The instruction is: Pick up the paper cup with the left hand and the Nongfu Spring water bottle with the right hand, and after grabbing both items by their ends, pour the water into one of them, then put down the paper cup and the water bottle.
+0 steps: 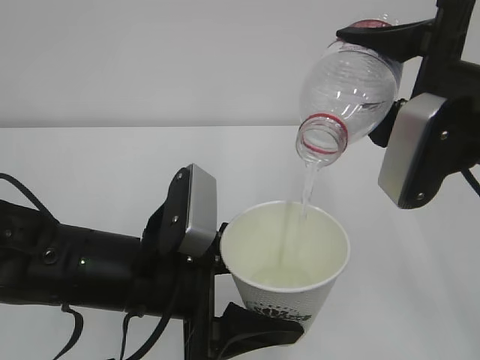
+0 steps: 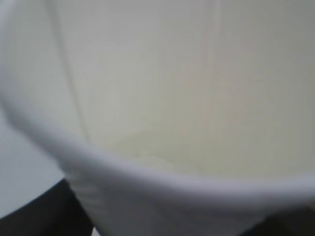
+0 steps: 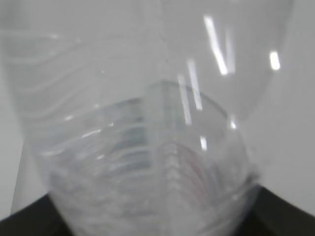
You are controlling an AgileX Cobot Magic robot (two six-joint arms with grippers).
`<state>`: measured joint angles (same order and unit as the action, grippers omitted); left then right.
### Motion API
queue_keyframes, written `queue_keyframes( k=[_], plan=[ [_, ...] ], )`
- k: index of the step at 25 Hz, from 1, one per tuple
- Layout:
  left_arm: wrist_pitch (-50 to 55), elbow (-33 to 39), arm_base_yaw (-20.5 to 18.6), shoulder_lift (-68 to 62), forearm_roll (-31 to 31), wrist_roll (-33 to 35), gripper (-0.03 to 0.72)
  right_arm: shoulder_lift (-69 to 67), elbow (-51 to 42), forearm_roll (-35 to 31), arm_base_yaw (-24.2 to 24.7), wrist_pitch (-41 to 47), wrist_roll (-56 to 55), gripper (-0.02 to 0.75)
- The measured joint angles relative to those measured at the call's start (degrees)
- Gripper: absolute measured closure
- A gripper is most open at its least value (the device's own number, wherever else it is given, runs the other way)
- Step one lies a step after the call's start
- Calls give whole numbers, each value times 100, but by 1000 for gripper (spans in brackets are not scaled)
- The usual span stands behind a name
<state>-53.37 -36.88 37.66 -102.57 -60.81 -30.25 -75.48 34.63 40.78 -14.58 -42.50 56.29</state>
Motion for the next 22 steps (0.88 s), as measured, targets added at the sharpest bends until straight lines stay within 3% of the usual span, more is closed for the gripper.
queue_keyframes(
  k=[22],
  plan=[
    [-166,0,0,0,-206,0,155,0,9,0,0,0,91,274]
  ],
)
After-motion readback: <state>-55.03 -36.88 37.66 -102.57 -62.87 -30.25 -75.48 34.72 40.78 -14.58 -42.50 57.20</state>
